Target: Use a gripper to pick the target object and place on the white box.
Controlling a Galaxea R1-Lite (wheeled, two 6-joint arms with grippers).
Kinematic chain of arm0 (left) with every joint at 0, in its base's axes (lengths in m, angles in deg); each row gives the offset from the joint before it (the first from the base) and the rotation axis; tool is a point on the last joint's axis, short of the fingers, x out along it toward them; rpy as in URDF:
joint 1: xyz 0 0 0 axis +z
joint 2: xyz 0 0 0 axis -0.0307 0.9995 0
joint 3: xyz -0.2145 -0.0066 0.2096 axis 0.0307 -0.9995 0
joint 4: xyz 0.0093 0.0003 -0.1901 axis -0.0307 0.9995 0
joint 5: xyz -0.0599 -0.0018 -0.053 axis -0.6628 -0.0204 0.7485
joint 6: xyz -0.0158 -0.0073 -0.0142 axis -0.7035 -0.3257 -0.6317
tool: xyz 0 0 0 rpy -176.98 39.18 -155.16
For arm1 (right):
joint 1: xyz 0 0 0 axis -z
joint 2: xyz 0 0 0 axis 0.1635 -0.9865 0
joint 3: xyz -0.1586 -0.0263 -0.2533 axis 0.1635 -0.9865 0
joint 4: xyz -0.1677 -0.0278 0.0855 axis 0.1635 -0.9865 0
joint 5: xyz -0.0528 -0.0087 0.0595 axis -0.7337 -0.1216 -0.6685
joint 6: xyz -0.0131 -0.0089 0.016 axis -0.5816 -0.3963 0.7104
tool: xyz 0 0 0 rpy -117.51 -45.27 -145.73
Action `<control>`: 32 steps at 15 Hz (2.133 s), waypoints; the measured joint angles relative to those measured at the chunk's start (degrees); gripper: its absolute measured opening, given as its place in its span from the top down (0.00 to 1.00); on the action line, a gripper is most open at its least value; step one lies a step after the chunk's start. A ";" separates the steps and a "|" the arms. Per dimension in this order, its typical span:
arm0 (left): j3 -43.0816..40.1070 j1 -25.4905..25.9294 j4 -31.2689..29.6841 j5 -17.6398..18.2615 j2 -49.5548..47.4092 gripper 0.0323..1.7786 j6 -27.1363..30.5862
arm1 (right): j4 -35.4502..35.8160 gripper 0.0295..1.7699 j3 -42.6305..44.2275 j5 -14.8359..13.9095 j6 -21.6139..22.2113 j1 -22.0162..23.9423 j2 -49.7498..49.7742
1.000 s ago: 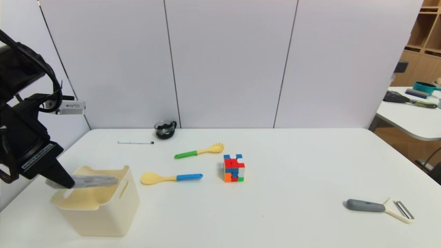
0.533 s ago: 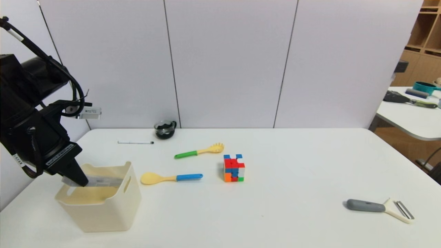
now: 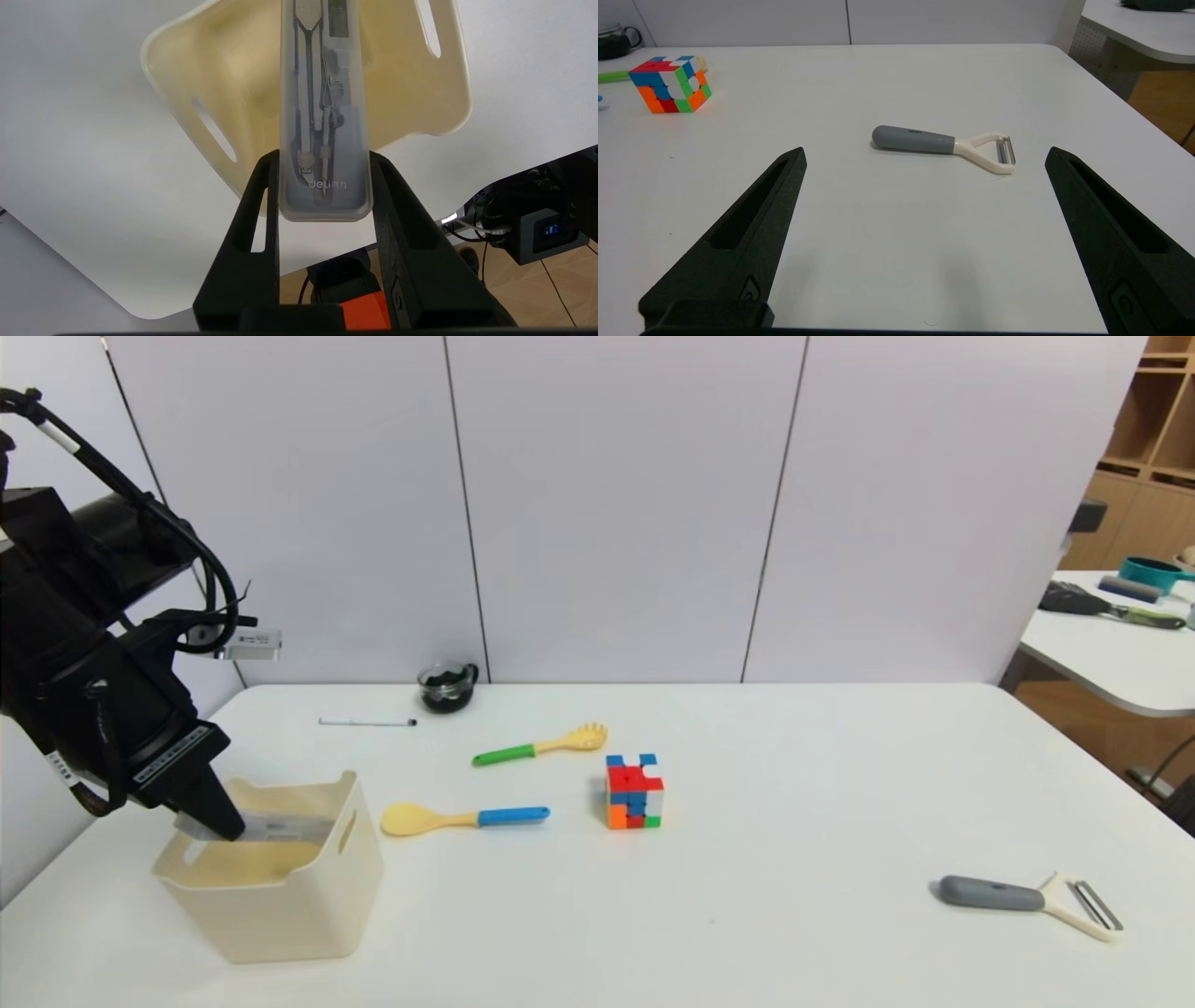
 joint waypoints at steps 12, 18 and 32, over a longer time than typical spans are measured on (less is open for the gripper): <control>-0.07 -0.18 0.02 0.76 -0.88 0.30 0.09 | -0.02 0.00 0.00 -0.02 0.00 0.00 0.00; -0.24 -0.66 -7.41 0.67 -8.52 0.16 0.00 | 0.02 0.00 0.00 0.00 -0.02 0.00 0.00; -46.78 -0.82 -67.94 0.76 -51.98 0.06 -0.33 | 0.05 0.00 0.00 0.00 0.00 0.00 -0.02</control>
